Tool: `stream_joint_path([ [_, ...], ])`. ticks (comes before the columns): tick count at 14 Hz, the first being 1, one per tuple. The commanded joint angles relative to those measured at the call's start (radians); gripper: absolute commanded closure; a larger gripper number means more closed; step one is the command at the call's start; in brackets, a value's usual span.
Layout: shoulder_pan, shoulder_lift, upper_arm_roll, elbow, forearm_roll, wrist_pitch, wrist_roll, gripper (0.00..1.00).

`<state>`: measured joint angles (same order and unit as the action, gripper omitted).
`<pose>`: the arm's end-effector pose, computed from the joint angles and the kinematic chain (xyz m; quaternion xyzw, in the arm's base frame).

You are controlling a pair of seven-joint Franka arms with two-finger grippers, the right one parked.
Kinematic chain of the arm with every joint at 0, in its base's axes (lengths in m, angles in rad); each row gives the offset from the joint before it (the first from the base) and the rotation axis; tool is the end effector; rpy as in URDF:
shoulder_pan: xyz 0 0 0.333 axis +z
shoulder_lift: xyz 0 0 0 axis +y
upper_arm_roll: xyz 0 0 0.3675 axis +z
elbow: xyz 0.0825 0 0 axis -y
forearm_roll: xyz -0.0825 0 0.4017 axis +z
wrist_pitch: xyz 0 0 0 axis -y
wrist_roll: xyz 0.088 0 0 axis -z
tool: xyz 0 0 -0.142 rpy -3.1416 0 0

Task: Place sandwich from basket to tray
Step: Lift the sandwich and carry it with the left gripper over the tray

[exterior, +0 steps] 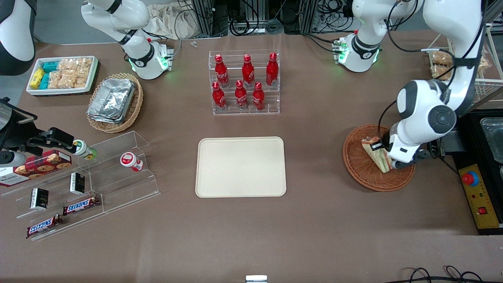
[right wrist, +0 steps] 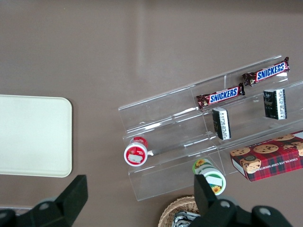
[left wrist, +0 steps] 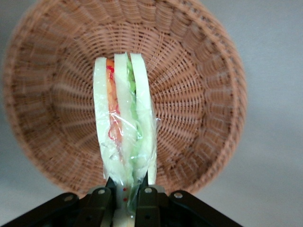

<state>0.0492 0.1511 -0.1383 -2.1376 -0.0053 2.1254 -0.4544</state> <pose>0.5553 -0.0492 0.3282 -0.9798 -0.1825 0.0813 0.0096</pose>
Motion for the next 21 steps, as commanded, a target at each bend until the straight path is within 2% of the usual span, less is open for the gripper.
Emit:
stream_joint_path([
  [1, -0.003, -0.045, -0.052, 0.131, 0.001, -0.186, -0.064, 0.97],
  [3, -0.003, -0.038, -0.099, 0.229, -0.011, -0.278, -0.081, 0.97],
  [6, -0.003, -0.028, -0.194, 0.327, -0.015, -0.327, -0.133, 0.97],
  [11, -0.023, 0.106, -0.372, 0.496, -0.013, -0.332, -0.213, 0.96],
  [15, -0.173, 0.220, -0.388, 0.519, 0.008, -0.241, -0.214, 0.96],
  [18, -0.228, 0.330, -0.388, 0.525, 0.074, -0.135, -0.266, 0.94],
  [21, -0.282, 0.442, -0.388, 0.562, 0.206, -0.081, -0.294, 0.94],
])
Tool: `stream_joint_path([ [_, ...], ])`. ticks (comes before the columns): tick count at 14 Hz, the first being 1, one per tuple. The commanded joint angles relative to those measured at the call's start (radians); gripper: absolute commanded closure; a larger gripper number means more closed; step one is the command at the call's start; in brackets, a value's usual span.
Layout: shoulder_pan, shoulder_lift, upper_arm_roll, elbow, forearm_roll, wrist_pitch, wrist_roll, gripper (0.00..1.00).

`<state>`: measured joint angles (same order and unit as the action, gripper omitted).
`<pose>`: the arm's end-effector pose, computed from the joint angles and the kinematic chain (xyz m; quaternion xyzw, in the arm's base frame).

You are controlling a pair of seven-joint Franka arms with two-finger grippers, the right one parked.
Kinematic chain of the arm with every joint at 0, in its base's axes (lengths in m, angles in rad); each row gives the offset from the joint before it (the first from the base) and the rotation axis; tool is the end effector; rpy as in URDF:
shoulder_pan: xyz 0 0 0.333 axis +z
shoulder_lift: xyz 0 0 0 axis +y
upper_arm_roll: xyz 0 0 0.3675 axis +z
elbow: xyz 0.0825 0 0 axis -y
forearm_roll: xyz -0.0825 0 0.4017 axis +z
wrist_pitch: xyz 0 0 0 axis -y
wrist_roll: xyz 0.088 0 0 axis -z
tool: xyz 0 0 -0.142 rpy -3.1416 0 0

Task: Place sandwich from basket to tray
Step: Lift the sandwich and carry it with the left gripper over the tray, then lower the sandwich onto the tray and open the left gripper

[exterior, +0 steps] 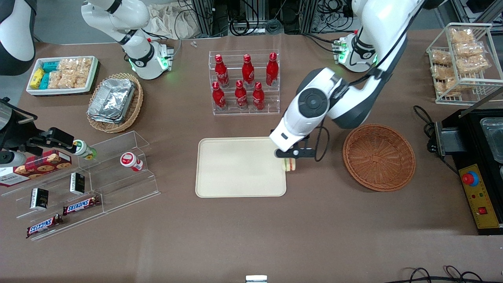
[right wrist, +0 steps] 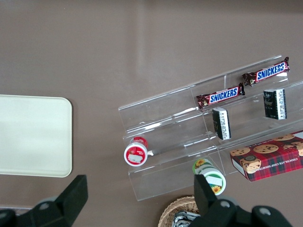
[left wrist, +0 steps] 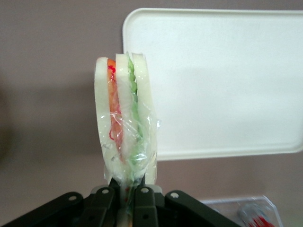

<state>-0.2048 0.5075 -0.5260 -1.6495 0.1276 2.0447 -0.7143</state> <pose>0.5587 -0.4270 0.3486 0.9974 -0.0137 -0.0603 0.0372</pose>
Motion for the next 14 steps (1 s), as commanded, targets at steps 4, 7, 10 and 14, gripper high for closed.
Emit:
stream_joint_path([
  [4, -0.039, 0.160, 0.000, 0.085, 0.135, 0.078, -0.028, 0.94],
  [7, -0.041, 0.195, 0.000, 0.086, 0.136, 0.107, -0.020, 0.94],
  [10, -0.042, 0.212, 0.001, 0.086, 0.150, 0.115, -0.022, 0.85],
  [14, -0.047, 0.220, 0.001, 0.086, 0.150, 0.120, -0.037, 0.18],
])
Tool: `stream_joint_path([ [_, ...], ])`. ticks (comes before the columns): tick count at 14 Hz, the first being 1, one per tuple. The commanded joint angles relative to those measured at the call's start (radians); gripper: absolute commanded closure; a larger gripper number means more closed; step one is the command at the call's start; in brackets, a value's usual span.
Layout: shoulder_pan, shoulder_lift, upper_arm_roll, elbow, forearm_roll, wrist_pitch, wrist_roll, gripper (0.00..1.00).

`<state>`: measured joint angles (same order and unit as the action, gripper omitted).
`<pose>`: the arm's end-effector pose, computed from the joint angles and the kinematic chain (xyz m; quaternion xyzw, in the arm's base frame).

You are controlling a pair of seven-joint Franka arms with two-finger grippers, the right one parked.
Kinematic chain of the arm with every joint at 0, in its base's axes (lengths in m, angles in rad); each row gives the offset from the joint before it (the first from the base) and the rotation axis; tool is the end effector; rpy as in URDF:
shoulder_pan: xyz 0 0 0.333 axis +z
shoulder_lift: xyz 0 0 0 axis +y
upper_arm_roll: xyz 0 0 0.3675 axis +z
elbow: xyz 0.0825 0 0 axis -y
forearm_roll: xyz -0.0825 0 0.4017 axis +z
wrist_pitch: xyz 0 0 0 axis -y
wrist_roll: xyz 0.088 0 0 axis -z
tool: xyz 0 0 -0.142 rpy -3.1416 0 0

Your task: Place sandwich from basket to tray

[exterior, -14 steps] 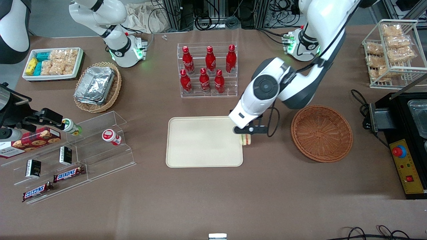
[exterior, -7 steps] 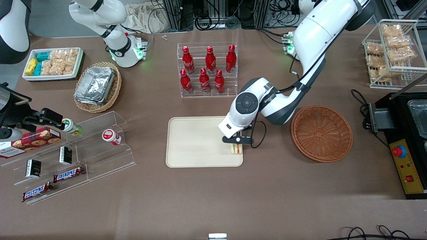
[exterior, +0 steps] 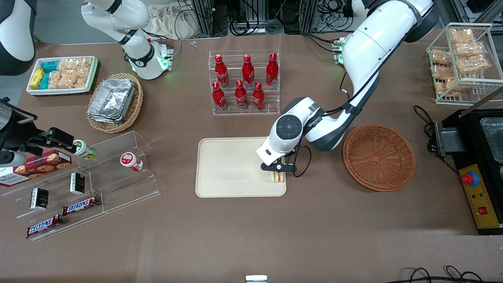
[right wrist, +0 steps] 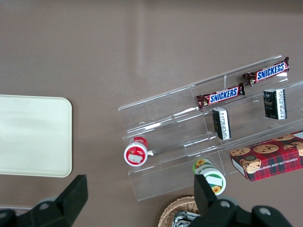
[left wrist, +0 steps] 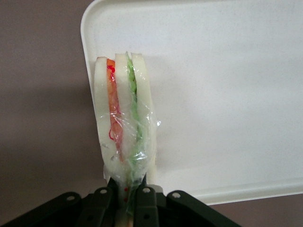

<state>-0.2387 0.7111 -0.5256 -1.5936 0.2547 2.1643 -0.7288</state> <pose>0.5752 -0.4534 0.2490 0.9969 -0.0415 -0.0570 0.0350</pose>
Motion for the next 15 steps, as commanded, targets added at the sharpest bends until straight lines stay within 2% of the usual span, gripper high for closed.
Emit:
stream_joint_path([
  [1, -0.013, 0.013, 0.001, 0.030, 0.025, -0.001, -0.050, 0.00],
  [3, -0.011, 0.004, 0.001, 0.032, 0.034, -0.001, -0.148, 0.00],
  [6, 0.016, -0.096, 0.002, 0.020, 0.034, -0.113, -0.136, 0.00],
  [9, 0.093, -0.195, -0.001, 0.017, 0.011, -0.242, 0.006, 0.00],
  [12, 0.201, -0.275, -0.002, 0.018, -0.090, -0.366, 0.142, 0.00],
  [15, 0.313, -0.356, -0.004, 0.020, -0.101, -0.492, 0.291, 0.00],
])
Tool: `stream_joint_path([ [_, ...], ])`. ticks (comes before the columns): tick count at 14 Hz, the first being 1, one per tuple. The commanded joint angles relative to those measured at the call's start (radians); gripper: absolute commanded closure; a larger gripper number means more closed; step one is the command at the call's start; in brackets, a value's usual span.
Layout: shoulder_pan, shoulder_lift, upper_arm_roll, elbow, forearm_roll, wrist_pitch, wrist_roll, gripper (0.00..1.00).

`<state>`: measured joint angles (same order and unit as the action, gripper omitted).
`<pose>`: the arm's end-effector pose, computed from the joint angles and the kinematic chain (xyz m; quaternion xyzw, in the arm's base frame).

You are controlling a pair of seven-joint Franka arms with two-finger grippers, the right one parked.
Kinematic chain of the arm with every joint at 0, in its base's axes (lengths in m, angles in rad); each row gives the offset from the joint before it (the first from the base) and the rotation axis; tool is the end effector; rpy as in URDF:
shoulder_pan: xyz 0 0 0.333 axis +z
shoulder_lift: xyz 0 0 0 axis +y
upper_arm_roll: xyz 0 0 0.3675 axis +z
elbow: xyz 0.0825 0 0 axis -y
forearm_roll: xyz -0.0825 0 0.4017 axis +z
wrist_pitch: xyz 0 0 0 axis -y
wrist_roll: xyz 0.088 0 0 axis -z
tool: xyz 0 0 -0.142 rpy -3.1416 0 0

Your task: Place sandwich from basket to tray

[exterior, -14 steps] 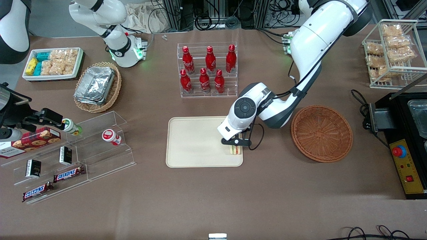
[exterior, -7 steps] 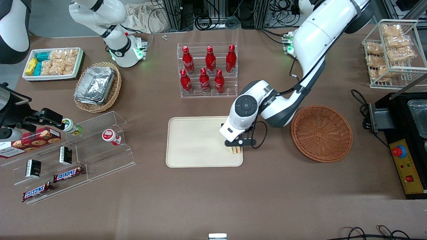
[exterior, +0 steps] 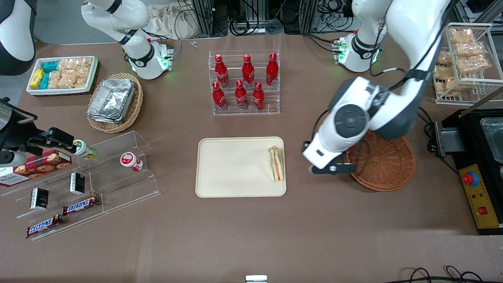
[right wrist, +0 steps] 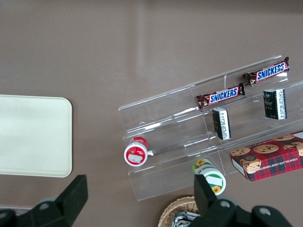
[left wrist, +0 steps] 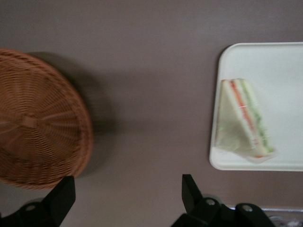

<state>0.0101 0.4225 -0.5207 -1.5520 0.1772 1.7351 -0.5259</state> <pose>0.6213 -0.2705 0.4232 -0.9957 0.0052 0.0879 0.0290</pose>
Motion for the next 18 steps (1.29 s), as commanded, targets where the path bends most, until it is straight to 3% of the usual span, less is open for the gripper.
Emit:
stream_joint_path([
  [1, 0.105, -0.091, -0.009, -0.017, -0.034, -0.103, 0.140, 0.00],
  [7, 0.266, -0.154, -0.001, 0.044, -0.048, -0.251, 0.215, 0.00],
  [11, 0.298, -0.159, 0.001, 0.084, -0.031, -0.293, 0.230, 0.00],
  [18, 0.384, -0.172, -0.002, 0.084, -0.080, -0.319, 0.300, 0.00],
])
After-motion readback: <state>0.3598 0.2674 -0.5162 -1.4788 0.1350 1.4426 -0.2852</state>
